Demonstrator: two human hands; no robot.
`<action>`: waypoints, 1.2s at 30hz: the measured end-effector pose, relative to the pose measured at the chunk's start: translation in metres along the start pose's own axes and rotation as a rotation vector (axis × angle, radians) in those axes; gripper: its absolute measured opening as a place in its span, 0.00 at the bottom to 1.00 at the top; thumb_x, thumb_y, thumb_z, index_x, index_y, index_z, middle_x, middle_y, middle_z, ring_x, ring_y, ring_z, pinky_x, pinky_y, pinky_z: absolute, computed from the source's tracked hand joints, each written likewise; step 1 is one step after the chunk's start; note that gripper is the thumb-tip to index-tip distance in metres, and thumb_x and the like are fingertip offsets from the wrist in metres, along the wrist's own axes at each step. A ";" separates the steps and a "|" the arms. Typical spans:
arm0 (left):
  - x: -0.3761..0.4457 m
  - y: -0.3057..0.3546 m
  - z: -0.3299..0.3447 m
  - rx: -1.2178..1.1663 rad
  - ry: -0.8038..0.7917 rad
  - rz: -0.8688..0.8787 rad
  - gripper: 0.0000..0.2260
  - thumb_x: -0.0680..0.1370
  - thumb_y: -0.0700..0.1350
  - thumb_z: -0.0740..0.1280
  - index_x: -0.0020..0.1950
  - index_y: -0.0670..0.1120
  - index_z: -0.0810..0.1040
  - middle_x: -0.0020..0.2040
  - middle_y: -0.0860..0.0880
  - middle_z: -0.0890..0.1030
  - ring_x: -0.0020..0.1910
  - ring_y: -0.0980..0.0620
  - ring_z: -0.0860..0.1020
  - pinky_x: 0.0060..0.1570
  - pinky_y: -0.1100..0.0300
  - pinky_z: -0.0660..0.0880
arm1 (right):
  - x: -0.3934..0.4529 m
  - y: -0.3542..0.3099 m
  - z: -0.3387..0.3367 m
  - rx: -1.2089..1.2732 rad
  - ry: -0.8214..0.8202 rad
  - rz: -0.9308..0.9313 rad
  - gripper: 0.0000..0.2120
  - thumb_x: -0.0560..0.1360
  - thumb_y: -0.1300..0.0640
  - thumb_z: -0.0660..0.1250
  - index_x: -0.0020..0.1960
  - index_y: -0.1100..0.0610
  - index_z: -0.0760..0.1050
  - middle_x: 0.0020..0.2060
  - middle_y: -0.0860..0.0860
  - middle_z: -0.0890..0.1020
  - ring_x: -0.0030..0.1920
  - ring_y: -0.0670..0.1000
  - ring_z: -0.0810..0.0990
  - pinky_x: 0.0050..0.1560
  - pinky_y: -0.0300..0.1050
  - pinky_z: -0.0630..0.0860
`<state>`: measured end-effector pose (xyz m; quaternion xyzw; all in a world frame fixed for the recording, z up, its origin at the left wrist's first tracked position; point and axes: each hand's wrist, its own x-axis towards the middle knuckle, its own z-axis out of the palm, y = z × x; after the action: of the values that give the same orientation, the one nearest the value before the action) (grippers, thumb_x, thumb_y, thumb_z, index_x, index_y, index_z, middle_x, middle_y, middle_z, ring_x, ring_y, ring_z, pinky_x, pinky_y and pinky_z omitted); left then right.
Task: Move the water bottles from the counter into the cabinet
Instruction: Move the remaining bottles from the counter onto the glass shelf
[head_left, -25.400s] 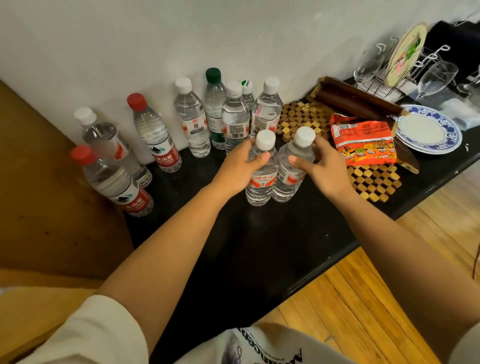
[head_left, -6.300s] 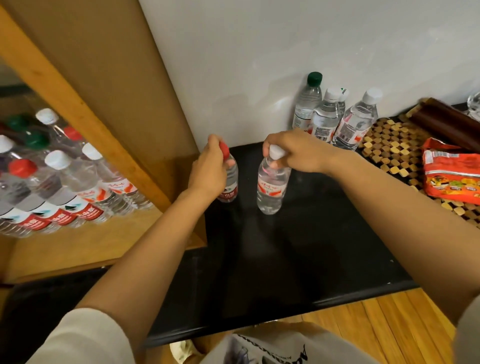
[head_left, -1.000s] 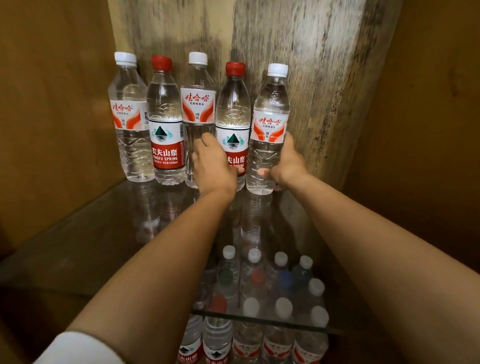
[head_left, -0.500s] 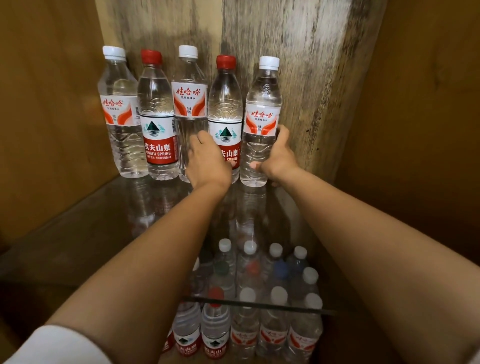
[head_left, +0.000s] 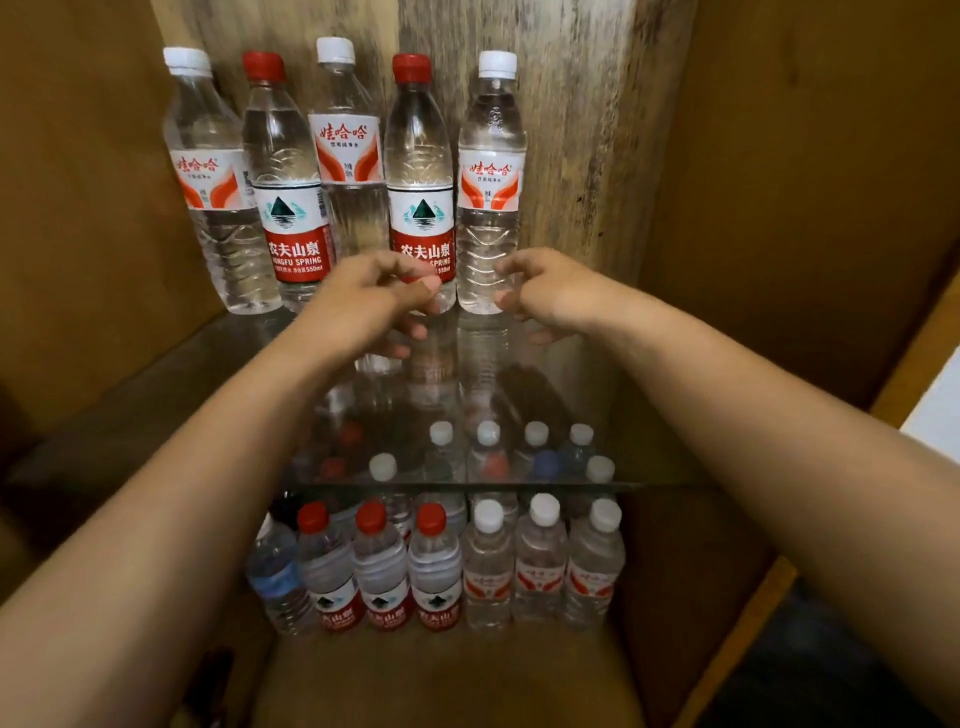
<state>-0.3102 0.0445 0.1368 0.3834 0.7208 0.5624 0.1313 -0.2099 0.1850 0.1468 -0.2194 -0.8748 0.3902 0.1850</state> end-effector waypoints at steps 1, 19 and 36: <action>-0.011 0.002 0.003 -0.006 -0.008 0.053 0.11 0.78 0.45 0.63 0.59 0.44 0.75 0.43 0.49 0.81 0.32 0.56 0.77 0.30 0.63 0.74 | -0.010 0.001 -0.001 -0.012 -0.013 -0.024 0.10 0.77 0.61 0.62 0.56 0.52 0.71 0.38 0.47 0.74 0.39 0.46 0.75 0.37 0.40 0.76; -0.161 -0.039 0.188 -0.099 -0.128 0.608 0.12 0.81 0.53 0.55 0.45 0.54 0.77 0.35 0.68 0.75 0.32 0.68 0.74 0.33 0.73 0.67 | -0.212 0.120 -0.050 -0.022 0.002 -0.441 0.05 0.76 0.59 0.65 0.46 0.58 0.80 0.32 0.49 0.80 0.32 0.47 0.78 0.33 0.43 0.72; -0.137 -0.123 0.459 -0.132 -0.425 -0.050 0.13 0.80 0.46 0.58 0.39 0.55 0.78 0.30 0.55 0.74 0.29 0.60 0.72 0.32 0.70 0.67 | -0.269 0.429 -0.119 -0.028 0.343 0.323 0.04 0.75 0.56 0.65 0.45 0.51 0.78 0.32 0.49 0.80 0.36 0.50 0.79 0.43 0.52 0.75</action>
<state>0.0167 0.2648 -0.1615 0.4658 0.6480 0.5112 0.3190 0.1769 0.3716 -0.1478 -0.4220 -0.7894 0.3598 0.2631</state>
